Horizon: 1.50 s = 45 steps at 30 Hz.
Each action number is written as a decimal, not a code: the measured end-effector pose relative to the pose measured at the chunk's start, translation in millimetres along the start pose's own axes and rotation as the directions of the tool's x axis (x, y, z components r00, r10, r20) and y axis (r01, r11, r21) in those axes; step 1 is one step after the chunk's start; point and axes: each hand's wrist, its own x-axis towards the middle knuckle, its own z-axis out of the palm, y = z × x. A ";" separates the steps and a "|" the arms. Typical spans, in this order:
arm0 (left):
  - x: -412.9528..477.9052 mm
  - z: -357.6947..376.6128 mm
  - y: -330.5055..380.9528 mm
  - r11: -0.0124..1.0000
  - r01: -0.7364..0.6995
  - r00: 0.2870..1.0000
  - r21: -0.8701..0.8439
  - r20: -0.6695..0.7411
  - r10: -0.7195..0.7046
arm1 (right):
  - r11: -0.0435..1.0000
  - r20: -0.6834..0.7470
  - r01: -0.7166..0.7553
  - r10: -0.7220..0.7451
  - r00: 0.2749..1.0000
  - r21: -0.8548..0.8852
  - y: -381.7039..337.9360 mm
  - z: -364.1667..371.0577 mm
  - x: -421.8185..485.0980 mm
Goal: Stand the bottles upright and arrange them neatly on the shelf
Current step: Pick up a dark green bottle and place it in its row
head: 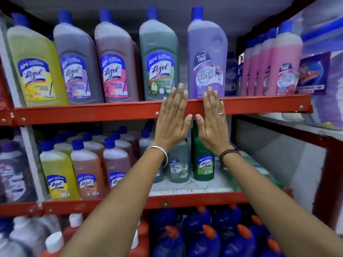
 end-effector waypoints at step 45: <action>-93.7 137.9 160.5 -0.215 0.888 0.251 -0.406 0.820 -0.514 | 0.196 0.573 -0.894 0.708 0.413 0.402 160.3 -39.7 -136.9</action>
